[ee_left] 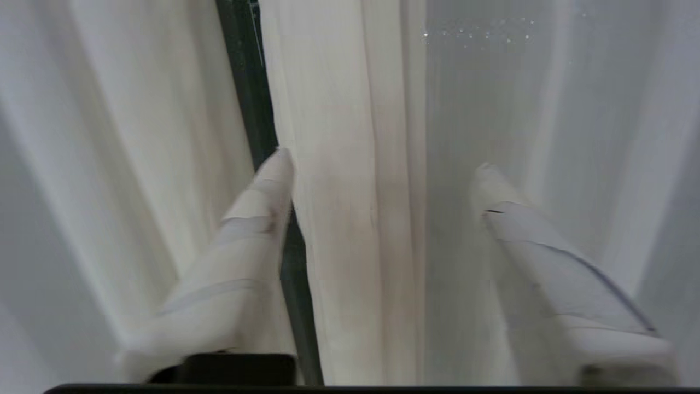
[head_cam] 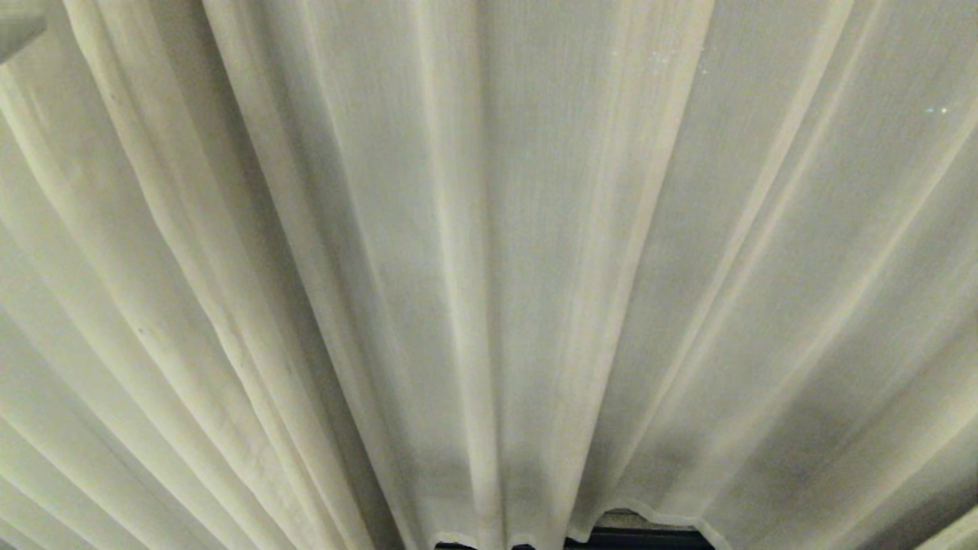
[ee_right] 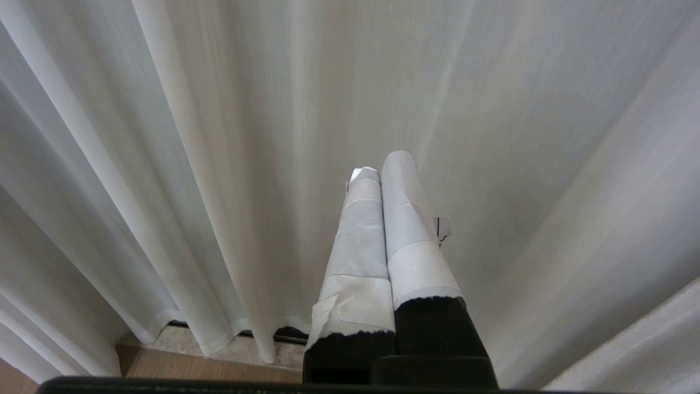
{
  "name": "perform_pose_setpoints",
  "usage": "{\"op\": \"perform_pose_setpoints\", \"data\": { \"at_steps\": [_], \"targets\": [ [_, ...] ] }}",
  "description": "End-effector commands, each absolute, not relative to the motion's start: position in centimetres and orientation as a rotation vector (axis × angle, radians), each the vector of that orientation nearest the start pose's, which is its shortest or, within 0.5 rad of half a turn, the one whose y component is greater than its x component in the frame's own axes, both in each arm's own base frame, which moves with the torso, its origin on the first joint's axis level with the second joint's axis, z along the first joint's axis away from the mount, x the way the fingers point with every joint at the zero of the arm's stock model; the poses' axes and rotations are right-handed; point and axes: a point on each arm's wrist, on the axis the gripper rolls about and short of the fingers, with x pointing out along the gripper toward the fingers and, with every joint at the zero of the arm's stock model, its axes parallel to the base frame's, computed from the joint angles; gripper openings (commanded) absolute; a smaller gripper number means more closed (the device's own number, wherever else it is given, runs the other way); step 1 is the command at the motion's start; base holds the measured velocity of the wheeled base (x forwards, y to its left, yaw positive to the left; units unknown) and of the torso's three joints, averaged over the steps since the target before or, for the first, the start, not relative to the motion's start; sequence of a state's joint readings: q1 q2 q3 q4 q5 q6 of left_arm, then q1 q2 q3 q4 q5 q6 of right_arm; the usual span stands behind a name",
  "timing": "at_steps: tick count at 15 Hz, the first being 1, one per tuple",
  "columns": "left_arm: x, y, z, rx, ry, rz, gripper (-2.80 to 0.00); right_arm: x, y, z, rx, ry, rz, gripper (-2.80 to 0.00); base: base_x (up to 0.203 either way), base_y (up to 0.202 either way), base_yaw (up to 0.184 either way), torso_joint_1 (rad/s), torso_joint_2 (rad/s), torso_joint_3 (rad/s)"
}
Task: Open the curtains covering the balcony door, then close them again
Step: Close the outer curtains on both sides
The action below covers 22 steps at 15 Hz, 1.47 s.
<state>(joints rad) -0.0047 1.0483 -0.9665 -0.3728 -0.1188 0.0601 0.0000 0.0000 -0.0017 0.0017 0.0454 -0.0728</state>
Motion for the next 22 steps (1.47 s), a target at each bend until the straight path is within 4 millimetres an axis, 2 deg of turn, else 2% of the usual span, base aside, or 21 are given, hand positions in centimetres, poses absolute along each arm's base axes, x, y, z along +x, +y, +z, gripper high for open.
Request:
{"op": "perform_pose_setpoints", "data": {
  "at_steps": [1, 4, 6, 9, 14, 15, 18, 22],
  "targets": [
    [16.7, -0.3, 35.4, 0.071, -0.264, -0.117, 0.0, -2.3, 0.1, 7.6, -0.074, 0.0, 0.046, -2.8, 0.0, 0.0, 0.0, 0.0, 0.0, 0.0],
    [20.8, -0.4, 36.4, 0.068, -0.333, -0.118, 0.0, -2.3, 0.1, 7.6, -0.074, 0.0, 0.046, -2.8, 0.0, 0.0, 0.0, 0.0, 0.0, 0.0],
    [22.8, -0.7, 37.5, 0.068, -0.379, -0.125, 0.0, -2.3, 0.1, 7.6, -0.074, 0.0, 0.046, -2.8, 0.0, 0.0, 0.0, 0.0, 0.0, 0.0],
    [24.8, -1.3, 38.0, 0.05, -0.395, -0.153, 0.0, -2.3, 0.1, 7.6, -0.074, -0.001, 0.046, -2.8, 0.0, 0.0, 0.0, 0.0, 0.0, 0.0],
    [28.1, -1.6, 37.5, 0.043, -0.415, -0.159, 0.0, -2.3, 0.1, 7.6, -0.074, 0.0, 0.046, -2.8, 0.0, 0.0, 0.0, 0.0, 0.0, 0.0],
    [28.8, -1.7, 37.5, 0.043, -0.42, -0.157, -2.8, -2.3, 0.1, 7.6, -0.074, -0.001, 0.046, -2.8, 0.0, 0.0, 0.0, 0.0, 0.0, 0.0],
    [30.2, -1.7, 37.0, 0.043, -0.416, -0.149, -2.8, -2.3, 0.1, 7.6, -0.074, 0.0, 0.046, -2.8, 0.0, 0.0, 0.0, 0.0, 0.0, 0.0],
    [30.9, -1.4, 36.9, 0.045, -0.419, -0.139, -2.8, -2.3, 0.1, 7.6, -0.074, 0.0, 0.046, -2.8, 0.0, 0.0, 0.0, 0.0, 0.0, 0.0]
  ]
}}
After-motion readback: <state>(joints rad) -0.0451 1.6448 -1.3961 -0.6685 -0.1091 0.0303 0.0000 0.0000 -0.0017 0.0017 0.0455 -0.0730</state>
